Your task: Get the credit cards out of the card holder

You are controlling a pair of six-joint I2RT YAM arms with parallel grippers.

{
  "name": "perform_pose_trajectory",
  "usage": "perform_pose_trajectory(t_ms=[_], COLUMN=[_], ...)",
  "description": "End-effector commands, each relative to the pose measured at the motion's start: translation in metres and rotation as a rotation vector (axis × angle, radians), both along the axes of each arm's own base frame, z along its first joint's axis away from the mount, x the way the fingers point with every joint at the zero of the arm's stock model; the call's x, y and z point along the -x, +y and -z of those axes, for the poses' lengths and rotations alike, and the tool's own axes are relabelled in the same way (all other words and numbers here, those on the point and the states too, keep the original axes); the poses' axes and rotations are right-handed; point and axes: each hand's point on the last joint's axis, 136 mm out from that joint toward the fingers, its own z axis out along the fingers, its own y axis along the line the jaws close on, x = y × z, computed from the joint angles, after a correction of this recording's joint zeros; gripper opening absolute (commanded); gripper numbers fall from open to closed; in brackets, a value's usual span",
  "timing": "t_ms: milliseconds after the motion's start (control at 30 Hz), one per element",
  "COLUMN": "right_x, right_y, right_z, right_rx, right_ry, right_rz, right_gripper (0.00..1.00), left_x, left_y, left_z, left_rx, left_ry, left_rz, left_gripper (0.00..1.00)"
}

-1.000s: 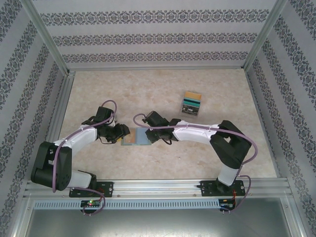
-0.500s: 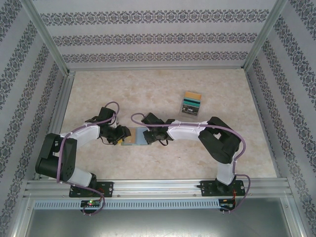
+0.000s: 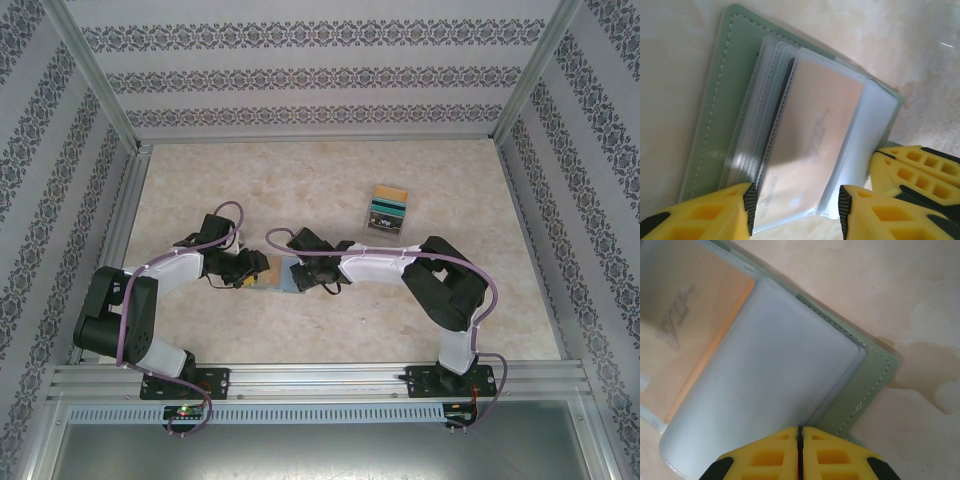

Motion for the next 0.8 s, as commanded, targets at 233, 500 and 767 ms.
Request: perform_pose_trajectory(t_ms=[233, 500, 767], right_x=[0.004, 0.001, -0.005], right_y=[0.003, -0.003, -0.011], right_z=[0.009, 0.007, 0.003], right_rx=[-0.006, 0.009, 0.005], right_ry=[0.042, 0.026, 0.022], right_rz=[0.011, 0.032, 0.051], right_gripper=[0.12, 0.13, 0.14], left_x=[-0.008, -0.006, -0.006], left_y=[-0.026, -0.015, -0.005], left_z=[-0.026, -0.02, -0.014], left_rx=[0.167, 0.093, 0.026], left_ry=[-0.085, -0.07, -0.064], left_rz=[0.049, 0.022, -0.002], left_gripper=[0.5, 0.51, 0.44])
